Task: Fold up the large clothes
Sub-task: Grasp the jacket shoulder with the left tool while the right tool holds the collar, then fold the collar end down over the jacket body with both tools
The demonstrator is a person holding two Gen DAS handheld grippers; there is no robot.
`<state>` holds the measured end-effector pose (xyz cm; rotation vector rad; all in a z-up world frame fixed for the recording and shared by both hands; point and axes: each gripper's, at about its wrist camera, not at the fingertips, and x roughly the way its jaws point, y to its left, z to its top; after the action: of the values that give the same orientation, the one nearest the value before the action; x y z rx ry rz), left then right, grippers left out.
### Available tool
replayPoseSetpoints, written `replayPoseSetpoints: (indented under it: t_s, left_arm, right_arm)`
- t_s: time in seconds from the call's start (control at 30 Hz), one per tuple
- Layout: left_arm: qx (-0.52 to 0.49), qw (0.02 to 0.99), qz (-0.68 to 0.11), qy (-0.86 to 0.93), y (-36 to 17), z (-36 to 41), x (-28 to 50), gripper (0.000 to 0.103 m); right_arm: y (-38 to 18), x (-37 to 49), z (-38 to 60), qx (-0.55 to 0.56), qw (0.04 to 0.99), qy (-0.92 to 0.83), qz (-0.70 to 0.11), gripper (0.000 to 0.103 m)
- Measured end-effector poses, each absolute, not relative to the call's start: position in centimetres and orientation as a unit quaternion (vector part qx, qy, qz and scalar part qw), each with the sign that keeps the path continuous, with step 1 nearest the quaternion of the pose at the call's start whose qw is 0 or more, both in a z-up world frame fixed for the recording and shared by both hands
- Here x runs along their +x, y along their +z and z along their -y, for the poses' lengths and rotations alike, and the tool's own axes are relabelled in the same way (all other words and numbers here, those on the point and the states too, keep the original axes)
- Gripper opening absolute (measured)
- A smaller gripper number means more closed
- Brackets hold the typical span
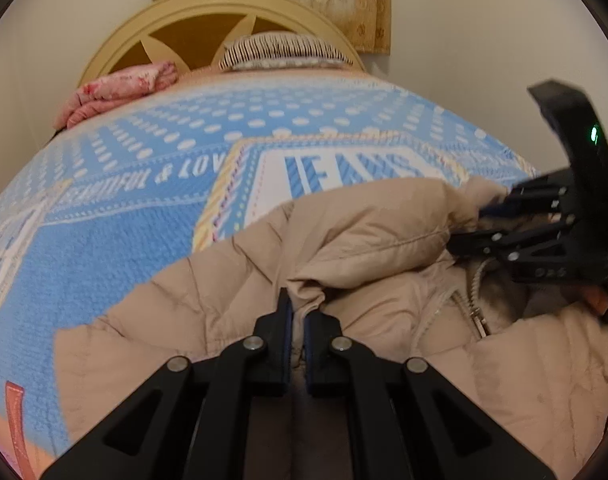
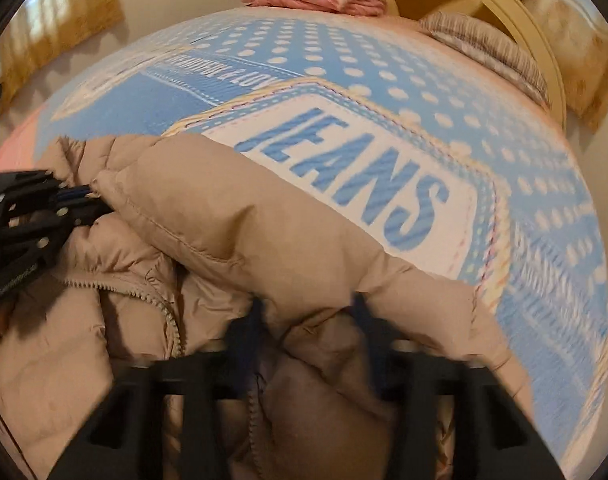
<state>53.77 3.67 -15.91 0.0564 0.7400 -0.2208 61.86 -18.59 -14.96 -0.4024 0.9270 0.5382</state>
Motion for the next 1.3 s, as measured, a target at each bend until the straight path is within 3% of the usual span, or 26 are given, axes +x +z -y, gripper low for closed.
replayPoseSetpoints:
  t_s: [0.03, 0.13, 0.37, 0.57, 0.67, 0.77, 0.93, 1.03, 1.07, 1.13, 1.23, 1.3]
  left_arm:
    - [0.025, 0.931, -0.349, -0.108, -15.1, -3.8, 53.2, 0.008]
    - [0.008, 0.945, -0.306, -0.118, -12.0, -4.5, 51.7, 0.013]
    - [-0.048, 0.946, -0.279, -0.160, -6.6, -3.2, 52.5, 0.014]
    - [-0.009, 0.929, -0.339, -0.150, -9.0, -2.2, 51.2, 0.016]
    - [-0.024, 0.918, -0.373, -0.130, -10.5, -4.6, 49.8, 0.026]
    - [-0.049, 0.906, -0.409, -0.093, -11.4, -6.7, 49.9, 0.048]
    - [-0.096, 0.928, -0.348, -0.094, -8.1, -6.8, 51.5, 0.048]
    - [-0.107, 0.934, -0.314, -0.131, -5.7, -3.8, 54.2, 0.062]
    - [-0.090, 0.935, -0.314, -0.136, -5.8, -2.5, 55.1, 0.067]
    - [-0.033, 0.939, -0.327, -0.102, -7.4, -0.4, 56.9, 0.066]
    - [-0.008, 0.914, -0.401, -0.065, -13.5, 0.3, 59.6, 0.063]
    - [-0.005, 0.904, -0.424, -0.059, -16.5, 0.2, 59.7, 0.067]
  right_arm:
    - [-14.8, 61.2, 18.4, -0.200, 0.845, 0.253, -0.427, 0.015]
    - [-13.7, 59.0, 18.1, -0.220, 0.861, 0.245, -0.388, 0.009]
    - [-14.5, 56.3, 17.6, -0.282, 0.861, 0.233, -0.354, 0.007]
    - [-15.3, 57.1, 19.2, -0.250, 0.872, 0.217, -0.359, 0.007]
    - [-15.7, 57.1, 18.9, -0.249, 0.876, 0.215, -0.353, 0.006]
    - [-16.1, 57.3, 18.6, -0.251, 0.880, 0.206, -0.347, 0.006]
    - [-16.4, 56.6, 17.9, -0.271, 0.888, 0.191, -0.320, 0.006]
    - [-17.0, 55.0, 16.7, -0.314, 0.883, 0.187, -0.295, 0.006]
    - [-17.1, 54.9, 16.6, -0.317, 0.882, 0.186, -0.295, 0.006]
    - [-16.9, 55.1, 16.9, -0.310, 0.883, 0.187, -0.299, 0.006]
    - [-16.7, 55.1, 17.5, -0.296, 0.886, 0.190, -0.304, 0.006]
    - [-16.6, 55.0, 17.8, -0.290, 0.885, 0.193, -0.308, 0.007]
